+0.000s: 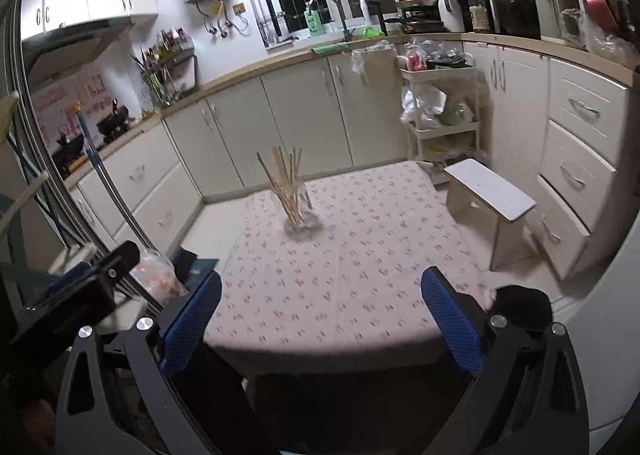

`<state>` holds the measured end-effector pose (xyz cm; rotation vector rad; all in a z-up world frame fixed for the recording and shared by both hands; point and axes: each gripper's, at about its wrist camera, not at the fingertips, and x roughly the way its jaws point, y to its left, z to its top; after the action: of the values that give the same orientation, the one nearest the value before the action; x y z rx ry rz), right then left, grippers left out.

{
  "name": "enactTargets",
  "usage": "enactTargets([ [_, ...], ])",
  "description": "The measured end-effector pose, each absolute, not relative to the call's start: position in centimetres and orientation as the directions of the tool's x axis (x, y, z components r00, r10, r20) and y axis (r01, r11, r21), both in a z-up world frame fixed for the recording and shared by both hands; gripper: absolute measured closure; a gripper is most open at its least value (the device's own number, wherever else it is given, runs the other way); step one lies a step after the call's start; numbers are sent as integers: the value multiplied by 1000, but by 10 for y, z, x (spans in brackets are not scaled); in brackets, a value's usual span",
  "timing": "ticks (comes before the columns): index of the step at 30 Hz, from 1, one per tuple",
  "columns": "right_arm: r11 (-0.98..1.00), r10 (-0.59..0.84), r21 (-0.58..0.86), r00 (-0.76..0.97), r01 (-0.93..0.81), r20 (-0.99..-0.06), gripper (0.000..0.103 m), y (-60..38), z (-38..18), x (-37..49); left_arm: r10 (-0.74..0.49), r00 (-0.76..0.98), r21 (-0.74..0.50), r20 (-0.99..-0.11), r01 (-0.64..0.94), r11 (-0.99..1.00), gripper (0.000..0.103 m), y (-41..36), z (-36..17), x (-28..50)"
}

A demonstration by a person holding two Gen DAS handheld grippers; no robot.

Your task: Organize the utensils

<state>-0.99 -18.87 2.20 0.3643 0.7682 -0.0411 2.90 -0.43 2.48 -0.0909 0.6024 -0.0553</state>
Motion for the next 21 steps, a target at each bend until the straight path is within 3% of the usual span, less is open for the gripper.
enactTargets([
  [8, 950, 105, 287, 739, 123, -665, 7, -174, 33, -29, -50, 776, -92, -629, -11, 996, 8, 10, 10, 6],
  [21, 954, 96, 278, 758, 116, -645, 7, -169, 44, -35, -46, 800, -108, -599, -24, 994, 8, 22, 17, -6],
])
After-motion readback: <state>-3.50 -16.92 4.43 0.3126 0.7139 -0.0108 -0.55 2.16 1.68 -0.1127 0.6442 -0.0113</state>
